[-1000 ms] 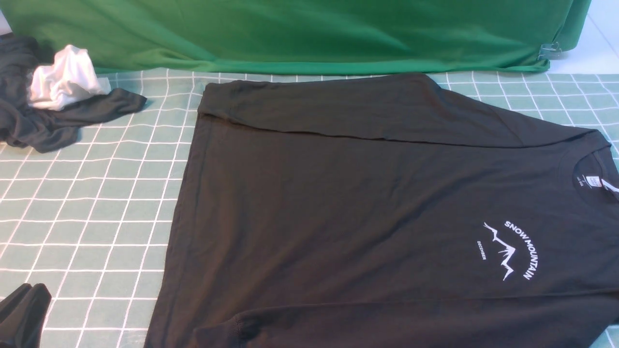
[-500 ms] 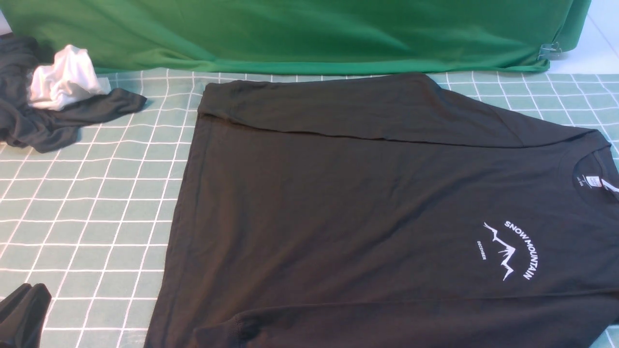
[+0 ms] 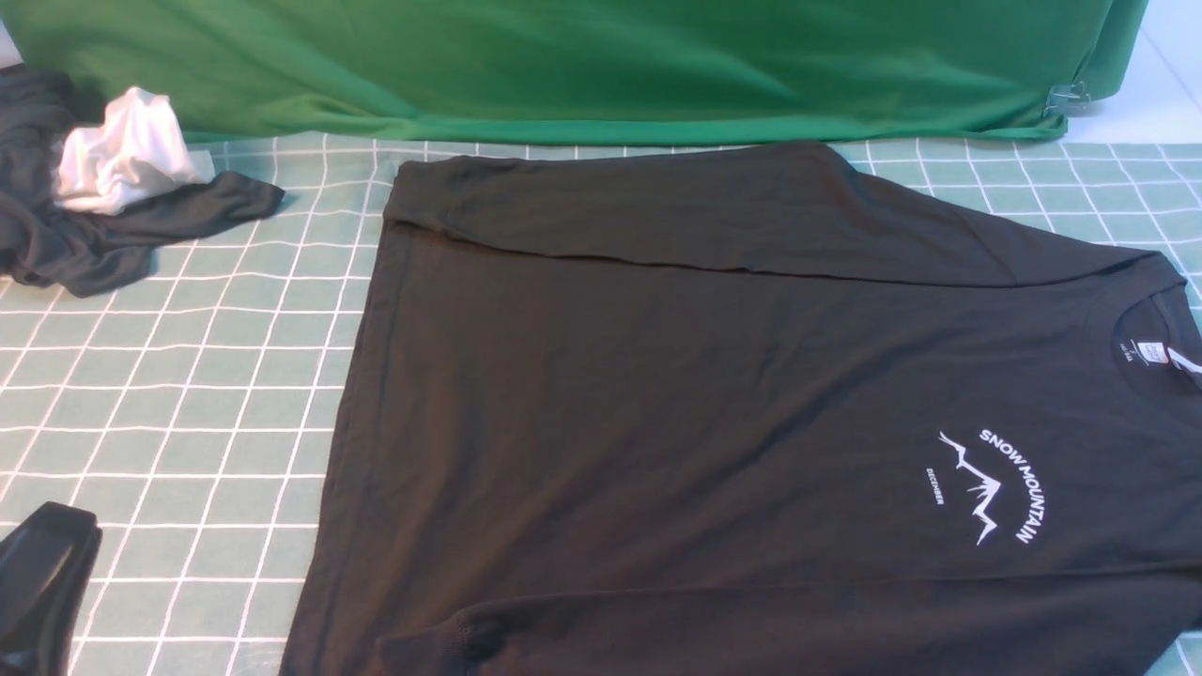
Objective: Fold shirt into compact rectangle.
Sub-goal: 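Grasp the left edge of the dark T-shirt lying flat on the table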
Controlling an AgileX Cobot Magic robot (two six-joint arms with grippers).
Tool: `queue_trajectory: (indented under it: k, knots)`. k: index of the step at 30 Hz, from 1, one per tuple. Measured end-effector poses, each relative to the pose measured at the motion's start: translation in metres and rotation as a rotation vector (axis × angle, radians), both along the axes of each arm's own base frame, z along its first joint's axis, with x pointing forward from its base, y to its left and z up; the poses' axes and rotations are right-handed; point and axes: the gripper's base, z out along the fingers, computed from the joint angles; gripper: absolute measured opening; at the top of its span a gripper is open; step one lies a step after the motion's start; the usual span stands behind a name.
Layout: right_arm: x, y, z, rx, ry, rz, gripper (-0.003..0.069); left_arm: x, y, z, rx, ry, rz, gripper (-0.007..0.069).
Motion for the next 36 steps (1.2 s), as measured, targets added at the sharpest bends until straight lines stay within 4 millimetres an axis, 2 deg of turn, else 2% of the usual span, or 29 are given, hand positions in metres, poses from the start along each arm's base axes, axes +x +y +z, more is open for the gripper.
queue_trajectory:
  k: [5,9,11,13,15,16,18,20,21,22,24,25,28,29,32,36]
  knots:
    - [0.000,0.000,0.000,0.039,-0.004,0.002,0.0240,0.000,0.001,-0.001,0.144,-0.001,0.014,0.0035]
    - [0.000,0.000,0.002,0.042,-0.025,-0.001,0.0237,0.000,0.002,0.000,0.178,-0.007,0.020,0.0035]
    - [-0.001,-0.001,0.009,0.041,-0.099,-0.012,0.0195,0.000,0.004,0.003,0.173,-0.045,0.047,0.0035]
    - [-0.003,-0.003,0.017,0.019,-0.181,-0.026,0.0116,0.000,0.006,0.008,0.149,-0.091,0.077,0.0035]
    - [-0.004,-0.003,0.028,-0.019,-0.225,-0.038,0.0064,-0.001,0.007,0.016,0.155,-0.120,0.085,0.0035]
    - [-0.005,-0.003,0.045,-0.074,-0.265,-0.051,0.0041,-0.003,0.007,0.023,0.177,-0.144,0.088,0.0035]
    - [-0.006,-0.003,0.072,-0.164,-0.288,-0.067,0.0030,-0.008,0.006,0.045,0.227,-0.199,0.090,0.0035]
    - [-0.002,-0.001,0.102,-0.303,-0.223,-0.066,0.0026,-0.015,0.005,0.069,0.289,-0.240,0.084,0.0035]
    - [-0.001,-0.001,0.105,-0.318,-0.210,-0.063,0.0026,-0.015,0.004,0.072,0.306,-0.236,0.083,0.0035]
    - [0.006,0.002,0.124,-0.432,-0.100,-0.031,0.0025,-0.016,0.002,0.087,0.389,-0.185,0.053,0.0035]
    - [0.020,0.005,0.145,-0.566,0.098,0.052,0.0025,-0.014,0.000,0.107,0.519,-0.066,0.006,0.0035]
    - [0.031,0.007,0.151,-0.624,0.220,0.114,0.0025,-0.005,-0.001,0.114,0.609,0.072,-0.041,0.0035]
    - [0.059,0.010,0.150,-0.712,0.470,0.254,0.0026,0.018,-0.001,0.118,0.745,0.419,-0.193,0.0035]
    - [0.061,0.010,0.149,-0.716,0.486,0.263,0.0026,0.021,-0.001,0.120,0.751,0.426,-0.198,0.0035]
    - [0.093,0.012,0.127,-0.739,0.700,0.385,0.0028,0.062,-0.007,0.102,0.797,0.740,-0.461,0.0035]
    - [0.112,0.015,0.108,-0.724,0.826,0.474,0.0035,0.106,-0.024,0.063,0.712,0.904,-0.802,0.0035]
